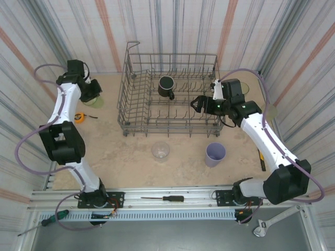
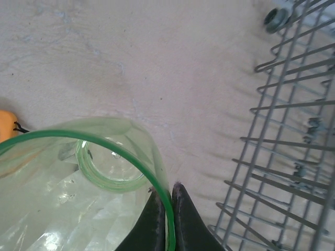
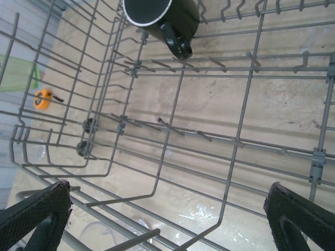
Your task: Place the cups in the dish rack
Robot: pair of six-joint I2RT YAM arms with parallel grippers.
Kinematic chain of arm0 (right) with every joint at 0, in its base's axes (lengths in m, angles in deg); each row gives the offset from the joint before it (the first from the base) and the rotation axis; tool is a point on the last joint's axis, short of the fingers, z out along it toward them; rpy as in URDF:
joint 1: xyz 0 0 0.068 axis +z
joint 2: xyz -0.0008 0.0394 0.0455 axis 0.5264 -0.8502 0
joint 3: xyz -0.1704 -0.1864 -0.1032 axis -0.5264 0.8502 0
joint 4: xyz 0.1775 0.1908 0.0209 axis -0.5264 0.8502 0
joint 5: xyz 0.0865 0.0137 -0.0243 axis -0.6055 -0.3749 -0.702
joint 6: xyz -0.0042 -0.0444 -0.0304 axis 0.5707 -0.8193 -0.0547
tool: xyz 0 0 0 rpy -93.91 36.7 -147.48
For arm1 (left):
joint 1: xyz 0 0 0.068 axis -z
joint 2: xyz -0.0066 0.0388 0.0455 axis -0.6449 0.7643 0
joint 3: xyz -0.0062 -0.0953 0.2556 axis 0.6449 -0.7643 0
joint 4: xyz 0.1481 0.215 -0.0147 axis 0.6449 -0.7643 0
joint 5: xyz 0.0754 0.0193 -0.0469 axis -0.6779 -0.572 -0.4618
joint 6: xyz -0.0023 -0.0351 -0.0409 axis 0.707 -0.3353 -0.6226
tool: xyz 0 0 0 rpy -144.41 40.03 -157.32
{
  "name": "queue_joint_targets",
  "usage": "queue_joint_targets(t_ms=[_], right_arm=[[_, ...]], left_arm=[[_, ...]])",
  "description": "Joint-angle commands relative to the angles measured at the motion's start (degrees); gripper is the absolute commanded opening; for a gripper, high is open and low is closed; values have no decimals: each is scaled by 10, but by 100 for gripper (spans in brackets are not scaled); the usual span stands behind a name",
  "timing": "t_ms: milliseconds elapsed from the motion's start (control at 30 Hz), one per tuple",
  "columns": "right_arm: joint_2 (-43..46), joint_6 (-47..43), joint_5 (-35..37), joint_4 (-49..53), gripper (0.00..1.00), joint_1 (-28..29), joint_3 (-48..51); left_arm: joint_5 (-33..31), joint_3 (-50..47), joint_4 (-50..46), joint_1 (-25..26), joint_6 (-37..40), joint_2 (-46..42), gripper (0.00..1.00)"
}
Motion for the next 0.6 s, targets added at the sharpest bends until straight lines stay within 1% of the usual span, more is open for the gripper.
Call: queue_joint_targets(t_ms=[0,233,500,567], right_arm=[[-6,13,0,-8,99,9,-20],[-6,13,3,-7,99,15,-20],[-12,18,-3,-18,99,19,-13],[-14,19,-5,-20,99,20,-13]], left_arm=[[55,-16,49,0,-14,-41,0],[93,-44,92,-5,-42,-82,0],[142,-51,115,-15,-74,-97,0],[146,-55,123,-16,-83,-104,0]])
